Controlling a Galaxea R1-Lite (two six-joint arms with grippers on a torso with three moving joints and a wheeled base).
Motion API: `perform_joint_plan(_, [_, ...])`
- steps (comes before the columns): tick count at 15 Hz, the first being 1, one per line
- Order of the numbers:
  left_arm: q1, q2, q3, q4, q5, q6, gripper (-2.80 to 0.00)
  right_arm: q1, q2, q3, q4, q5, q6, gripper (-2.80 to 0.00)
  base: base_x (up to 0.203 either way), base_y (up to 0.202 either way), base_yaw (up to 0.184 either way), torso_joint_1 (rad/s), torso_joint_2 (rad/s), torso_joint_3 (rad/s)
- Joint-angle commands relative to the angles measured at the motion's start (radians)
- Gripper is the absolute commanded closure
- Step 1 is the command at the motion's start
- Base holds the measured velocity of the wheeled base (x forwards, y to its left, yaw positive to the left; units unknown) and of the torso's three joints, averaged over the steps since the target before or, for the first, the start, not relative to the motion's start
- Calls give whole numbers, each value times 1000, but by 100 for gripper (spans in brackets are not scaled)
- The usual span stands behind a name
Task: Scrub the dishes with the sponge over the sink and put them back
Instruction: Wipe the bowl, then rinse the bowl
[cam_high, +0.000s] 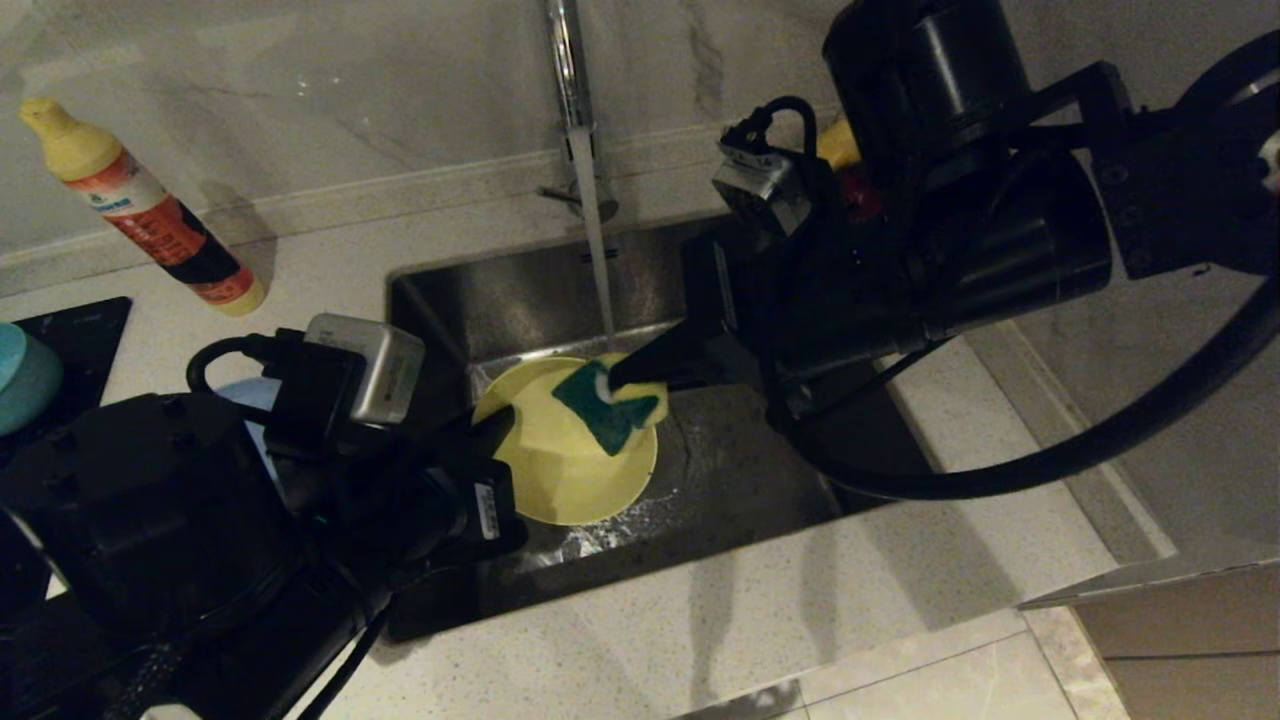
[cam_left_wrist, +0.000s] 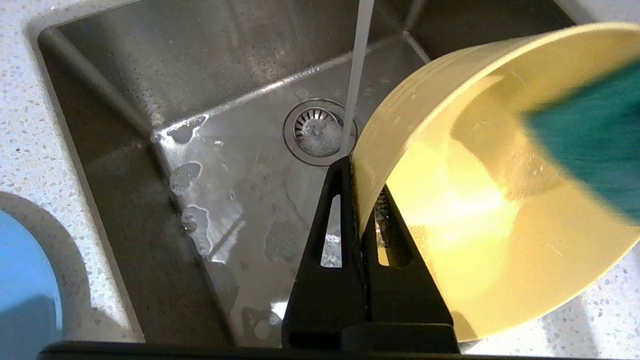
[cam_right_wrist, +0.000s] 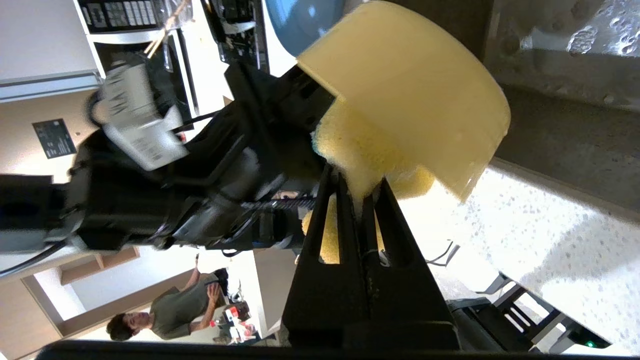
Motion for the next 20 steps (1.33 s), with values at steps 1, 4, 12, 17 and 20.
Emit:
perform_joint_plan(1, [0, 4, -8, -5, 3, 0, 0, 0, -44, 8, 13, 3, 3, 0, 0, 0, 0, 0, 0, 0])
perform_joint_plan(4, [2, 34, -31, -7, 10, -2, 0, 4, -106, 9, 35, 3, 2, 0, 0, 0, 0, 0, 0, 0])
perform_joint_plan(12, [98, 138, -209, 265, 59, -244, 0, -95, -319, 40, 87, 9, -3, 0, 0, 0, 0, 0, 0, 0])
perform_joint_plan(17, [150, 207, -539, 736, 0, -567, 0, -232, -406, 243, 79, 116, -46, 0, 0, 0, 0, 0, 0, 0])
perform_joint_plan(20, [184, 324, -709, 875, -91, -696, 0, -321, -457, 363, 61, 167, -75, 0, 0, 0, 0, 0, 0, 0])
